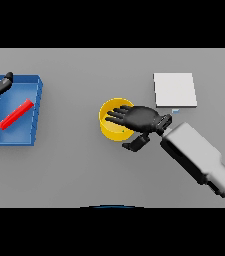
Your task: Pick up the red beaker and tilt it to pour out 1 green nut into yellow bowl. Pick up the yellow bowl and place it on the metallic measuring scale.
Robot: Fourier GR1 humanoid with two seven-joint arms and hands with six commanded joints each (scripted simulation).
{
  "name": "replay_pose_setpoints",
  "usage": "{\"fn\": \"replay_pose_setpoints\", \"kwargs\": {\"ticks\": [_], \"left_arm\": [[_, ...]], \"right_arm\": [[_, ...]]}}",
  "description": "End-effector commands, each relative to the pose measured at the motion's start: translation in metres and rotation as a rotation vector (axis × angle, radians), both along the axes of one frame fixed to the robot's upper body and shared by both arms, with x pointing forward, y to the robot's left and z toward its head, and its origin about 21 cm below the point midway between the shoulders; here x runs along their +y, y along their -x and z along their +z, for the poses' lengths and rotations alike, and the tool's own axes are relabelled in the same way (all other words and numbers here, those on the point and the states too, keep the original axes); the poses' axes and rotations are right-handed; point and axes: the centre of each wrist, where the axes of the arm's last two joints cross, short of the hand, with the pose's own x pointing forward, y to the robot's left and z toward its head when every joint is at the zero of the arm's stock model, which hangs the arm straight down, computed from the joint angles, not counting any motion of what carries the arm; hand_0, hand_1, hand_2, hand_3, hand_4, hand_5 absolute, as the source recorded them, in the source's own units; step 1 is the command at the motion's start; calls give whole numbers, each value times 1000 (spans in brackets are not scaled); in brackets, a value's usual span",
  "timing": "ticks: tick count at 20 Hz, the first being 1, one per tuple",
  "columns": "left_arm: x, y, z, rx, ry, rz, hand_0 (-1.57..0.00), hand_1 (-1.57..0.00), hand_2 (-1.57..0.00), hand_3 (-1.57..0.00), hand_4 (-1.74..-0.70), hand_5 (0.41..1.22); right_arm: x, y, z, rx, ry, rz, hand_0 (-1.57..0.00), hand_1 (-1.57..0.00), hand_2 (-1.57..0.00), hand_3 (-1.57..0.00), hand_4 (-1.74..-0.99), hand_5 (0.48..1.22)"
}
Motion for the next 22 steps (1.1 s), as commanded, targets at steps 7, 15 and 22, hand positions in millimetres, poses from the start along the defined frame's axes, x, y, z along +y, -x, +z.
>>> {"fn": "replay_pose_setpoints", "kwargs": {"ticks": [7,15,22], "left_arm": [[5,3,-2,12,-12,3,1,1,1,1,-792,708],[4,-2,-3,2,-12,-11,1,1,1,1,-788,710],[3,-2,-1,0,-29,-15,1,1,1,1,-782,710]], "right_arm": [[15,-10,-10,29,102,-1,1,1,1,-12,-1188,693],[14,-9,-15,41,81,21,-857,-826,-789,-679,-1492,1052],[15,-10,-9,71,93,19,-1421,-1415,-1323,-1130,-1688,1186]]}}
